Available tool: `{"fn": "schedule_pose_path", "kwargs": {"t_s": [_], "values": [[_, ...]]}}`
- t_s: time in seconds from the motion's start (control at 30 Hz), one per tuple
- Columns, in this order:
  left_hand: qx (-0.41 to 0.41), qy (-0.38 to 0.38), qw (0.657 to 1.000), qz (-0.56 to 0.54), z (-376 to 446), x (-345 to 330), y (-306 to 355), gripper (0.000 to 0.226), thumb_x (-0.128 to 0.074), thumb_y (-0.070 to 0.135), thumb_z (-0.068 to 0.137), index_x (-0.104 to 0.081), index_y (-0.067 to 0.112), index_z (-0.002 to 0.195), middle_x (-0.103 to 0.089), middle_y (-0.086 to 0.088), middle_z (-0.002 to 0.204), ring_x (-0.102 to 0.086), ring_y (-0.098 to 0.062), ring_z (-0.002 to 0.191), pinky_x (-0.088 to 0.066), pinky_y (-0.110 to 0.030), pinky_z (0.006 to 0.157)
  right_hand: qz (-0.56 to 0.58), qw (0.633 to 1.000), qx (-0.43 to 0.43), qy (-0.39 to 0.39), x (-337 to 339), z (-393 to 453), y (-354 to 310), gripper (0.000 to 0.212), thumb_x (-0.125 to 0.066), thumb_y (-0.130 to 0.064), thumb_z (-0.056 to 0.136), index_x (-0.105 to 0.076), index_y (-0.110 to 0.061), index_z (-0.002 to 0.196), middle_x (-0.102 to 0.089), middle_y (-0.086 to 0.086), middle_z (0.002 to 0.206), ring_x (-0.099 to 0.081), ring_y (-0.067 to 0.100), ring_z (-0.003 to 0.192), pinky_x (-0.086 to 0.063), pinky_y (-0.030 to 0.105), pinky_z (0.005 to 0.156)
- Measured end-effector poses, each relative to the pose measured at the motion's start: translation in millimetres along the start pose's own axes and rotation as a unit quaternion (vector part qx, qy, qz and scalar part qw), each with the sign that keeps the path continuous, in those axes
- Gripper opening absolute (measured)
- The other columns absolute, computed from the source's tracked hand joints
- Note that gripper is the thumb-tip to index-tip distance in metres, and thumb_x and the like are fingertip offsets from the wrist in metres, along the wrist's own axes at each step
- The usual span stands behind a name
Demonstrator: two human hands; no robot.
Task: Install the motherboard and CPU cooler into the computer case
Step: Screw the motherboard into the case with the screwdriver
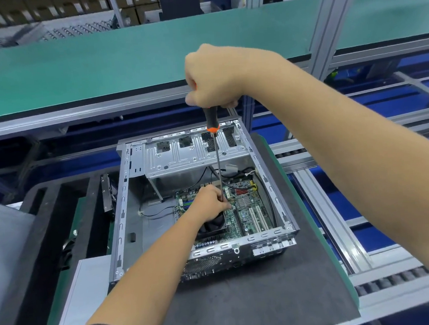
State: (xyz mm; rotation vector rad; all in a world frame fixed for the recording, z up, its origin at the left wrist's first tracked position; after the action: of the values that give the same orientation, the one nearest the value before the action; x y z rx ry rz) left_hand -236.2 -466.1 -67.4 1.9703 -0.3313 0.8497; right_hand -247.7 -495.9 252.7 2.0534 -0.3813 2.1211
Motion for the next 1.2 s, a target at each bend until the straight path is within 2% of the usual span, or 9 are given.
{"fn": "schedule_pose_path", "kwargs": {"t_s": [0.13, 0.3, 0.43, 0.57, 0.7, 0.83, 0.93, 1.07, 1.2], "values": [[-0.004, 0.002, 1.0, 0.002, 0, 1, 1, 0.032, -0.076, 0.026, 0.079, -0.066, -0.003, 0.077, -0.067, -0.012, 0.082, -0.052, -0.013, 0.058, -0.039, -0.018, 0.05, -0.027, 1.0, -0.011, 0.001, -2, 0, 1, 0.021, -0.051, -0.019, 0.083, -0.047, -0.009, 0.064, -0.056, 0.008, 0.051, -0.061, 0.028, 0.048, -0.054, 0.034, 0.054], [-0.03, 0.01, 0.999, 0.008, -2, 2, 3, 0.021, -0.074, 0.026, 0.082, -0.066, 0.007, 0.079, -0.061, 0.001, 0.086, -0.056, -0.012, 0.077, -0.04, -0.015, 0.06, 0.037, 0.994, 0.031, -0.098, -10, -3, -3, 0.013, -0.056, -0.019, 0.088, -0.058, -0.017, 0.1, -0.064, -0.002, 0.088, -0.065, 0.005, 0.048, -0.047, 0.022, 0.049], [-0.062, 0.008, 0.997, 0.042, -3, 2, 8, 0.019, -0.069, 0.028, 0.085, -0.068, 0.009, 0.084, -0.061, 0.002, 0.089, -0.058, -0.015, 0.085, -0.042, -0.023, 0.073, 0.036, 0.998, 0.05, -0.026, -1, 1, -7, 0.008, -0.057, -0.013, 0.082, -0.065, -0.011, 0.082, -0.067, 0.0, 0.061, -0.065, 0.01, 0.046, -0.056, 0.027, 0.057], [-0.071, 0.007, 0.996, 0.05, -4, 3, 11, 0.021, -0.067, 0.027, 0.086, -0.069, 0.007, 0.087, -0.059, 0.003, 0.09, -0.057, -0.014, 0.084, -0.04, -0.023, 0.072, 0.001, 1.0, 0.007, -0.001, -2, 6, 1, 0.023, -0.05, -0.014, 0.083, -0.045, -0.008, 0.061, -0.05, 0.0, 0.034, -0.06, 0.028, 0.049, -0.05, 0.03, 0.051], [-0.072, 0.014, 0.996, 0.055, -4, 4, 11, 0.021, -0.066, 0.027, 0.087, -0.067, 0.006, 0.086, -0.054, 0.007, 0.087, -0.053, -0.011, 0.081, -0.039, -0.023, 0.072, -0.018, 0.999, -0.012, -0.038, -4, 2, 6, 0.02, -0.05, -0.018, 0.083, -0.053, -0.006, 0.067, -0.06, 0.007, 0.051, -0.064, 0.028, 0.052, -0.046, 0.027, 0.052], [-0.067, 0.016, 0.996, 0.064, -2, 2, 9, 0.023, -0.066, 0.029, 0.087, -0.066, 0.006, 0.086, -0.056, 0.002, 0.092, -0.054, -0.015, 0.085, -0.039, -0.025, 0.073, 0.037, 0.995, 0.023, -0.091, -8, -2, 0, 0.018, -0.048, -0.012, 0.086, -0.061, -0.012, 0.099, -0.068, 0.004, 0.087, -0.068, 0.01, 0.052, -0.049, 0.026, 0.052], [-0.068, 0.015, 0.995, 0.065, -1, 2, 8, 0.021, -0.066, 0.03, 0.087, -0.066, 0.008, 0.085, -0.057, 0.001, 0.093, -0.054, -0.015, 0.086, -0.038, -0.024, 0.074, 0.021, 0.999, 0.042, -0.017, -2, 0, -8, 0.01, -0.053, -0.01, 0.083, -0.063, -0.01, 0.082, -0.067, 0.007, 0.069, -0.06, 0.011, 0.045, -0.056, 0.032, 0.053], [-0.071, 0.016, 0.993, 0.093, -1, 2, 10, 0.025, -0.064, 0.031, 0.088, -0.066, 0.006, 0.085, -0.055, 0.0, 0.093, -0.053, -0.017, 0.087, -0.039, -0.027, 0.076, 0.016, 1.0, -0.002, 0.016, 1, 5, 3, 0.024, -0.051, -0.012, 0.082, -0.043, -0.009, 0.06, -0.05, 0.005, 0.043, -0.055, 0.026, 0.042, -0.044, 0.026, 0.046], [-0.069, 0.01, 0.993, 0.095, -2, 1, 10, 0.028, -0.064, 0.031, 0.088, -0.065, 0.003, 0.086, -0.055, -0.004, 0.096, -0.055, -0.022, 0.089, -0.046, -0.033, 0.078, 0.017, 0.996, -0.024, -0.082, -7, -1, 17, 0.02, -0.057, -0.025, 0.087, -0.057, -0.007, 0.078, -0.055, -0.003, 0.036, -0.061, 0.019, 0.042, -0.045, 0.023, 0.049]]}}
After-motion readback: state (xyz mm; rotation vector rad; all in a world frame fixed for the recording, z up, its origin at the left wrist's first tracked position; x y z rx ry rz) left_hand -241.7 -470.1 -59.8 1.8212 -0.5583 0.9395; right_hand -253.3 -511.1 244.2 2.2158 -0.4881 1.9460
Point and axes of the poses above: each hand's wrist, its own z-axis towards the middle knuckle, its own x-axis out of the back of the hand, y = z × x, the point moved 10 cm from there along z, towards the middle knuckle
